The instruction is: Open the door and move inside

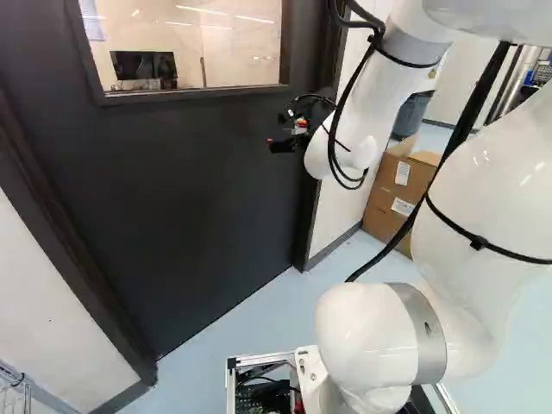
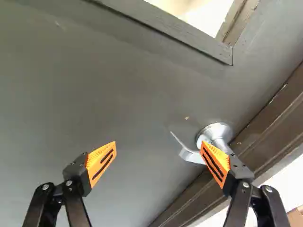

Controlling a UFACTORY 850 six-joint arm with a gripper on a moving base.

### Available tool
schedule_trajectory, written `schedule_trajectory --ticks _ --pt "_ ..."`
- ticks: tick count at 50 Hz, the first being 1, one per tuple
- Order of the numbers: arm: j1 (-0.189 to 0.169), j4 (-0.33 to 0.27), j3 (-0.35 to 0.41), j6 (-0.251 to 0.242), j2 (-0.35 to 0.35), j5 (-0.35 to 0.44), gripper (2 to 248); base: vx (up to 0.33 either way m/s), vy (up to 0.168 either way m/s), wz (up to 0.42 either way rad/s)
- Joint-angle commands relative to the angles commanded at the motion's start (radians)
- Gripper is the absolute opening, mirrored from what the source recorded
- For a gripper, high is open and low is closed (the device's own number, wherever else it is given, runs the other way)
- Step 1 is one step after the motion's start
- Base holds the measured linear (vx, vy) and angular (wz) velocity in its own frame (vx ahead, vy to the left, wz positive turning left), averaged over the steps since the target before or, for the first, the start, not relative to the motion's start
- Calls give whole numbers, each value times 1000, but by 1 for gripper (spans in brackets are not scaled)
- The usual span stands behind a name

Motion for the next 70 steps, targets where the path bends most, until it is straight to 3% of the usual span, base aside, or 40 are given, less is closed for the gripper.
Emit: schedule_trajectory --ticks 33,70 --pt "-2 0 -105 0 -98 0 247 0 0 0" --pt "-6 0 -105 0 -176 0 247 0 0 0"
